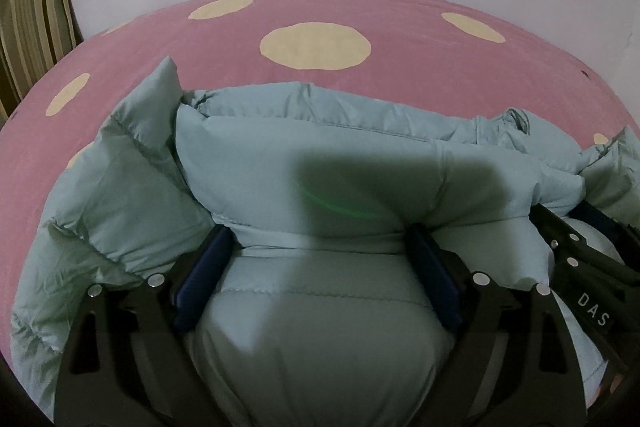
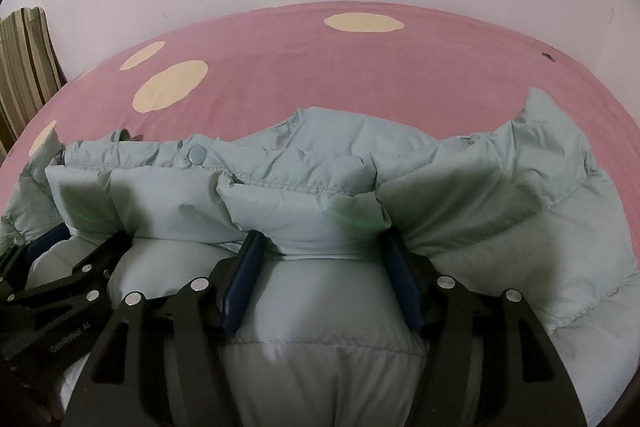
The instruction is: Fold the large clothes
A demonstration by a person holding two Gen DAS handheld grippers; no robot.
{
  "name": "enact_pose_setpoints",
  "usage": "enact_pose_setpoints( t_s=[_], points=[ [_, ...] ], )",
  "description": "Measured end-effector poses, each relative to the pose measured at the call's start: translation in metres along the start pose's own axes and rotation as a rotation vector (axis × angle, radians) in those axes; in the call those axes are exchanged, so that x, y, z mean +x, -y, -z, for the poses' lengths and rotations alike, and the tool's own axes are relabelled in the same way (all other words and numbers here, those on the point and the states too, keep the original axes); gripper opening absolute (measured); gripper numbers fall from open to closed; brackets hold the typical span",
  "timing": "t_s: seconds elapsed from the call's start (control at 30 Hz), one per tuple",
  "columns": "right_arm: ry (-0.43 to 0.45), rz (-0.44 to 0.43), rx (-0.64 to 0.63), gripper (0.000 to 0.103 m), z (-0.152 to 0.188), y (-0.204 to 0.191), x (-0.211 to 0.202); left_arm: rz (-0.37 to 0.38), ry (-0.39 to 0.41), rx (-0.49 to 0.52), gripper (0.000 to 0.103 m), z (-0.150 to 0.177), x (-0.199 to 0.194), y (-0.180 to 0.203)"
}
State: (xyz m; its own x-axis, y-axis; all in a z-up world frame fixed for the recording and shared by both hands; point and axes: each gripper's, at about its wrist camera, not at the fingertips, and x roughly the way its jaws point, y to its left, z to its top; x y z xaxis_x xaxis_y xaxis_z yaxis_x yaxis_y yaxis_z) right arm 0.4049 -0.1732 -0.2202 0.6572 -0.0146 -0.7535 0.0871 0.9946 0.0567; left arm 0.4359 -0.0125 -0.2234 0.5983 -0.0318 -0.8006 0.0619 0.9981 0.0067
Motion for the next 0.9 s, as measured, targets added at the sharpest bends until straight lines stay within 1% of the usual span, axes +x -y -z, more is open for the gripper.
enact_pose_setpoints(
  t_s=[0.3, 0.4, 0.47, 0.57, 0.63, 0.7, 0.73, 0.8, 0.9],
  points=[
    [-0.005, -0.005, 0.003, 0.062, -0.003, 0.002, -0.003, 0.010, -0.014, 0.000, 0.090, -0.008, -0.010, 0.001],
    [-0.006, -0.005, -0.002, 0.066, -0.007, 0.001, -0.008, 0.023, -0.021, -0.004, 0.090, -0.009, -0.023, -0.002],
    [-0.008, -0.019, 0.000, 0.070, -0.008, 0.004, -0.017, 0.032, -0.023, -0.016, 0.090, -0.008, -0.036, -0.008],
    [0.009, -0.030, 0.028, 0.073, -0.004, 0.013, -0.038, 0.051, -0.008, -0.050, 0.091, -0.004, -0.061, -0.025],
    [0.020, -0.048, 0.036, 0.073, 0.000, 0.020, -0.055, 0.043, 0.011, -0.074, 0.091, 0.001, -0.078, -0.041],
    [0.045, -0.042, 0.040, 0.074, 0.005, 0.031, -0.074, 0.019, 0.035, -0.105, 0.091, 0.010, -0.096, -0.063],
    [0.059, -0.033, 0.050, 0.077, 0.009, 0.041, -0.085, 0.009, 0.040, -0.119, 0.092, 0.014, -0.102, -0.072],
    [0.065, -0.024, 0.075, 0.078, 0.015, 0.060, -0.098, -0.015, 0.042, -0.154, 0.094, 0.026, -0.113, -0.094],
    [0.035, -0.023, 0.140, 0.078, 0.028, 0.096, -0.109, -0.001, 0.018, -0.225, 0.095, 0.048, -0.121, -0.127]
  ],
)
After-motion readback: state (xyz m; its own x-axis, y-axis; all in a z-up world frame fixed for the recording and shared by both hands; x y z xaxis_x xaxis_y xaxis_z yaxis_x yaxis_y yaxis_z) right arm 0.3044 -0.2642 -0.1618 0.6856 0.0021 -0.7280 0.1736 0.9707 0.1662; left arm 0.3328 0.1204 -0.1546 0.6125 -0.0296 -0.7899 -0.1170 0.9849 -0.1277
